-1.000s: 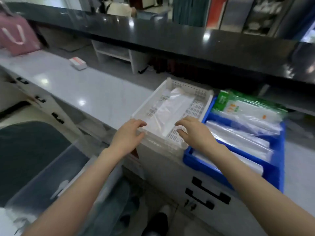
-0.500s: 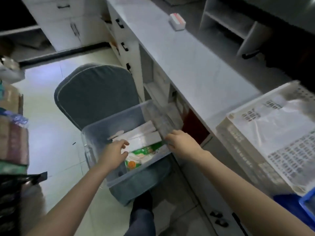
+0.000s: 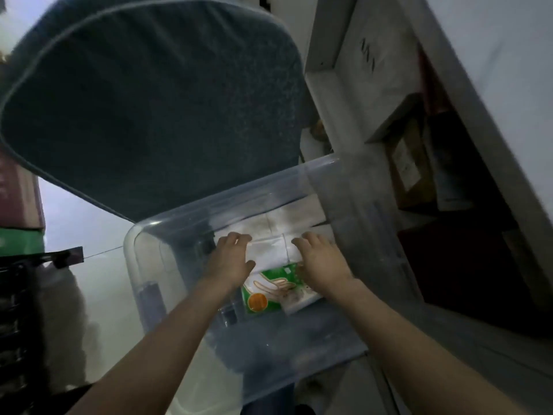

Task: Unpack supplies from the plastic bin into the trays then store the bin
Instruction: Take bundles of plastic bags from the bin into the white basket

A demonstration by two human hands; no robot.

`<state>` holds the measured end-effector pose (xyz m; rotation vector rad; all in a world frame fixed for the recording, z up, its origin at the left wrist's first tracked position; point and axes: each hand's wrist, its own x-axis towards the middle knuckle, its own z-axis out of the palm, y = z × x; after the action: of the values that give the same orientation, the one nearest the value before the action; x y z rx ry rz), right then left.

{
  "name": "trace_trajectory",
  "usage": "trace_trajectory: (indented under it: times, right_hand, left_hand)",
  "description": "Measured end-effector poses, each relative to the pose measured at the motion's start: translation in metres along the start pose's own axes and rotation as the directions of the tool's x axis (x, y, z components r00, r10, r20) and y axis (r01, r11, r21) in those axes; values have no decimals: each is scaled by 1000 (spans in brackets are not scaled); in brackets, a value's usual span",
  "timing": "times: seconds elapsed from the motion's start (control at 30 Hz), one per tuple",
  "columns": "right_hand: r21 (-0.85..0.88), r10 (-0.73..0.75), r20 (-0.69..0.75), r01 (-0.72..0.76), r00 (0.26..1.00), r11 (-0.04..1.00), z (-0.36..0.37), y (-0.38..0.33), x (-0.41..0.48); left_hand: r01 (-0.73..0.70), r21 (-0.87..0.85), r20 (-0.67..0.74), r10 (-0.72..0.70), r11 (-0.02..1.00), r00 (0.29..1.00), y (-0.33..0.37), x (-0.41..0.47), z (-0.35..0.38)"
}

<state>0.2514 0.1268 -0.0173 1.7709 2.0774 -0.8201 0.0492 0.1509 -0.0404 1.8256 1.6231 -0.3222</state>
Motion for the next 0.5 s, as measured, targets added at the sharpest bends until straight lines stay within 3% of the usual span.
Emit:
trace_trajectory:
  times: [0.27, 0.5]
  right_hand:
    - [-105, -47, 102, 57, 994, 993, 58, 4, 93]
    - [-175, -55, 16, 57, 998, 983, 83, 4, 99]
  left_hand:
    - [-26, 122, 11, 25, 992, 1000, -12, 85, 55]
    - [42, 255, -135, -7, 966, 991, -12, 89, 80]
